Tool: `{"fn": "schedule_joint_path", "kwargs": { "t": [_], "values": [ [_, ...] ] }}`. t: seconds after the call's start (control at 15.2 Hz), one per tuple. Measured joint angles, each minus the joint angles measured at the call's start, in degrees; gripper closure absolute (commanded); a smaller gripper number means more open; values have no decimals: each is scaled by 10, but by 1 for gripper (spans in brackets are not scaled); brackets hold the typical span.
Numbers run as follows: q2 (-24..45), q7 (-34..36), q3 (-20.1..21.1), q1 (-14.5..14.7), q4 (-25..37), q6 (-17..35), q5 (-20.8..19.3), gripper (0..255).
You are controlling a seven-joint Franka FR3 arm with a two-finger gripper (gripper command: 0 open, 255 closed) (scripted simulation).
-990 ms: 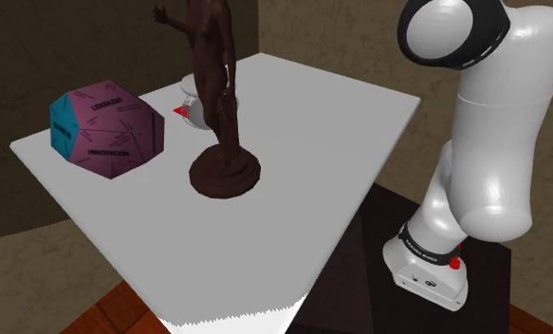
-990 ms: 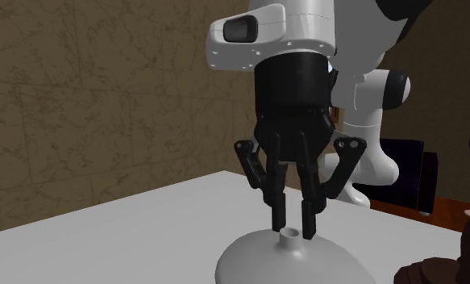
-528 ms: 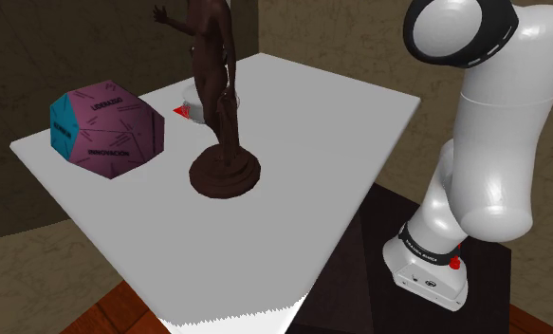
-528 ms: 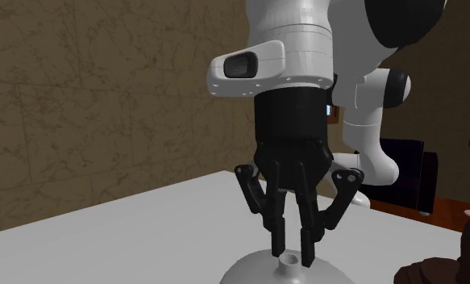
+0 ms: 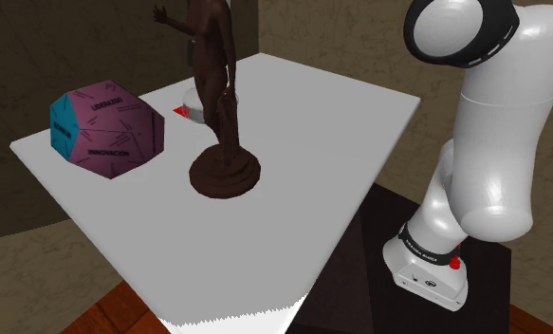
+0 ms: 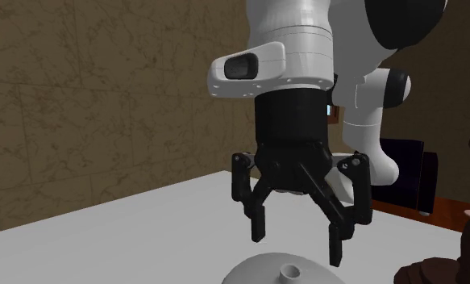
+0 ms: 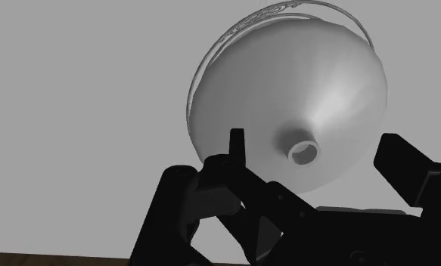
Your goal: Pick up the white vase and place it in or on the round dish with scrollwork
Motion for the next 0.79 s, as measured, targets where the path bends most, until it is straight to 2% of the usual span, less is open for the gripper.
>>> {"fn": "schedule_joint_path", "kwargs": {
  "t": [0.2, 0.53, 0.79],
  "values": [
    [0, 0, 0, 0, 0, 0, 0, 0],
    [6, 1, -3, -9, 74, -67, 2, 0],
    [10, 3, -3, -10, 87, -77, 3, 0]
  ]
}}
